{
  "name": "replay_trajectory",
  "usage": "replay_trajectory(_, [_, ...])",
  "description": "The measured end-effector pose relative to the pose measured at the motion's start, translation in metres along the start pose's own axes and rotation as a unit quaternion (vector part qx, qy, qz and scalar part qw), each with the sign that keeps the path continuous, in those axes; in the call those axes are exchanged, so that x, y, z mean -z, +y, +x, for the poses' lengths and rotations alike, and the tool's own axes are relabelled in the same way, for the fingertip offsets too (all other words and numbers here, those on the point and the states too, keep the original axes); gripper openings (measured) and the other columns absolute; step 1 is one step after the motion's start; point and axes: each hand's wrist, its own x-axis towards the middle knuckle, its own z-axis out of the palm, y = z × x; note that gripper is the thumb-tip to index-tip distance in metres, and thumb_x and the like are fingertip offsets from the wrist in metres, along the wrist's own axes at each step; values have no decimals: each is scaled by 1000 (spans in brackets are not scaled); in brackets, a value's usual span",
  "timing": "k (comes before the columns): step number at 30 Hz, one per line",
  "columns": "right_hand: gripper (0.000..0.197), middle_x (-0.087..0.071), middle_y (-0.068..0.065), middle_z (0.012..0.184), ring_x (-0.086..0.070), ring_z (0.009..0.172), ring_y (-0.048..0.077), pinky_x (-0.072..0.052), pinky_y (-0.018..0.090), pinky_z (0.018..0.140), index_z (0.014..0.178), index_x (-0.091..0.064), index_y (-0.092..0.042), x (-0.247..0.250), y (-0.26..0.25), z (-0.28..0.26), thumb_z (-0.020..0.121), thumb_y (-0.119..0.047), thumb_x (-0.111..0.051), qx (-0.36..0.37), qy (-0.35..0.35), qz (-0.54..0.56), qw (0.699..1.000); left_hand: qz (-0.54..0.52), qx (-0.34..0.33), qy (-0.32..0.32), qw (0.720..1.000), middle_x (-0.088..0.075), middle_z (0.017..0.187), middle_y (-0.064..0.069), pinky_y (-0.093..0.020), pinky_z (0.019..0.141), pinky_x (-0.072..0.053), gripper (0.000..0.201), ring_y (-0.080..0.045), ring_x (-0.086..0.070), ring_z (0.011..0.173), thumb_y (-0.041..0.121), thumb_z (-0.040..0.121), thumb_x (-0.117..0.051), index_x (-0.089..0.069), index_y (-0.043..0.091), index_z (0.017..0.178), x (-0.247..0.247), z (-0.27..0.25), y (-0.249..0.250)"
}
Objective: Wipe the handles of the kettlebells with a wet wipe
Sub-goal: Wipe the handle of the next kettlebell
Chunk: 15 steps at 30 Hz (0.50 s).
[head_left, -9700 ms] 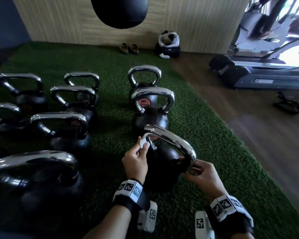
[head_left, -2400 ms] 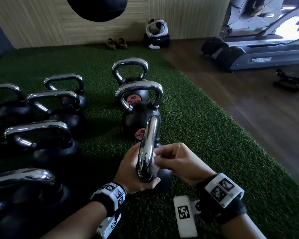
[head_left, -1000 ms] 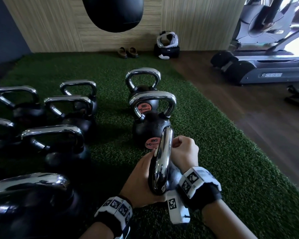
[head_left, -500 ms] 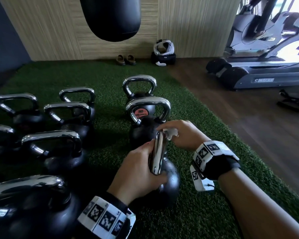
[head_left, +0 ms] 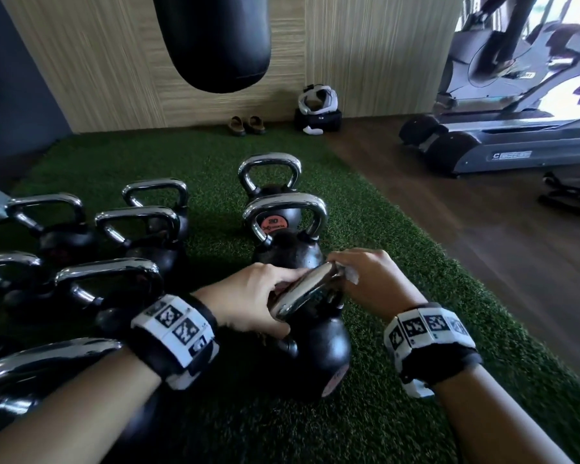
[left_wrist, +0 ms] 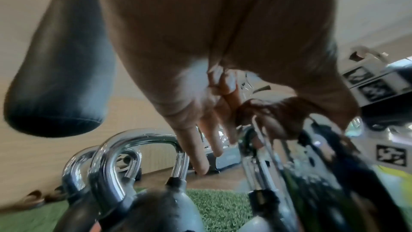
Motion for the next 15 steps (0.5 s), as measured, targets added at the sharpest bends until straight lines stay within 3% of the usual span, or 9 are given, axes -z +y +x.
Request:
replay_trajectory(2, [41,-74,-3,110,-71,94,13,-61,33,88,123,-73,-19,-3,1,-18,84,-9,-79,-27,42,10,999,55,-20,-52,997,-62,142,15,-29,112,-45,105,4,-56,129,36,66,-91,-38,36,156,15,9,0])
replay_trajectory(5, [41,-73,2,109,-71,91,20,-61,38,85,122,-72,-13,-8,-5,-37,83,-4,-77,-69,90,14,993,79,-47,-101,991,-65,138,14,-29,109,-47,101,2,-60,124,31,69,-92,-40,38,155,31,21,6])
replay_trajectory(7, [39,-73,3,108,-70,91,21,-59,32,85,123,-73,-11,-10,-12,-43,84,-6,-78,-93,119,20,988,92,-59,-116,987,-59,145,19,-25,112,-44,101,8,-55,128,31,69,-92,-40,37,156,34,26,7])
replay_trajectory(9, [40,-73,3,107,-69,90,19,-56,27,84,122,-73,-11,-10,-18,-45,83,-6,-80,-107,128,28,986,89,-52,-117,988,-59,142,21,-19,107,-46,101,14,-56,121,27,71,-91,-38,35,157,31,24,5])
replay_trajectory(11, [38,-73,1,104,-68,87,17,-57,29,83,118,-75,-14,-5,-20,-41,82,-7,-80,-124,99,26,987,99,-36,-109,988,-59,143,13,-20,105,-47,102,7,-58,121,28,79,-86,-27,34,161,25,18,1])
replay_trajectory(13, [31,-72,-4,100,-67,86,15,-58,28,79,112,-76,-21,8,-21,-34,82,-11,-81,-142,37,18,989,159,-16,-125,979,-43,159,7,-27,114,-40,105,-7,-47,139,46,87,-78,-10,29,165,28,9,-1])
replay_trajectory(15, [27,-72,-8,97,-65,86,10,-50,13,71,108,-77,-25,25,-22,-25,84,-13,-80,-160,-41,14,986,222,20,-158,962,-27,167,10,-30,118,-35,111,-11,-35,148,61,87,-71,-1,24,165,42,4,-3])
